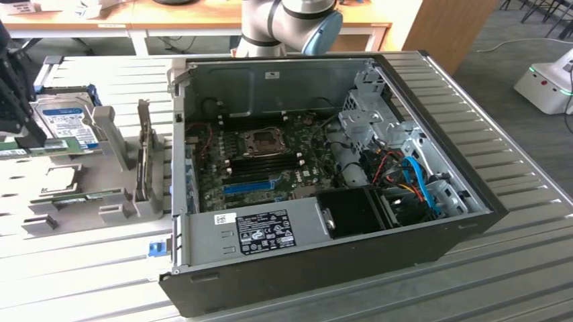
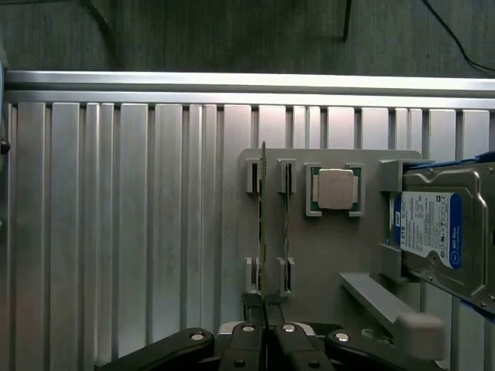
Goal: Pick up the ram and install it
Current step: 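Pick up the ram and move it above insertion slot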
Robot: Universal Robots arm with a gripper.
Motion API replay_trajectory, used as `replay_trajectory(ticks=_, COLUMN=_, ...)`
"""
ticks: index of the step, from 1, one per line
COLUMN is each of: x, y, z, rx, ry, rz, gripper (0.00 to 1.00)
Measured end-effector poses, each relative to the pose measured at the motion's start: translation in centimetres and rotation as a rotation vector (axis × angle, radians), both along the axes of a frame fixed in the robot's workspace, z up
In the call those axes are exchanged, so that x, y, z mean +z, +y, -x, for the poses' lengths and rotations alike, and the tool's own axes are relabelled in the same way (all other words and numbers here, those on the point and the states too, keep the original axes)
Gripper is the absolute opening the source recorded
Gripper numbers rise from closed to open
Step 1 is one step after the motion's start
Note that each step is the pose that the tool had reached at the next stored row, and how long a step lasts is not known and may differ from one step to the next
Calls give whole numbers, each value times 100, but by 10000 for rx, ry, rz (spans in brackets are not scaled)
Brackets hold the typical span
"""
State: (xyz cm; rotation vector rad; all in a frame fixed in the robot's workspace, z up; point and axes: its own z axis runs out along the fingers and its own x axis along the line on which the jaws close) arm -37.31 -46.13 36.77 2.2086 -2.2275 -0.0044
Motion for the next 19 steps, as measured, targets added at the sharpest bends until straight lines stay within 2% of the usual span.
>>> replay_trajectory(ticks=14, x=309, y=0, z=0, rx=0, ry=1, rz=0, gripper=12)
replay_trajectory(ticks=19, x=337, y=0, z=0, rx=0, ry=-1, rz=0, gripper=12)
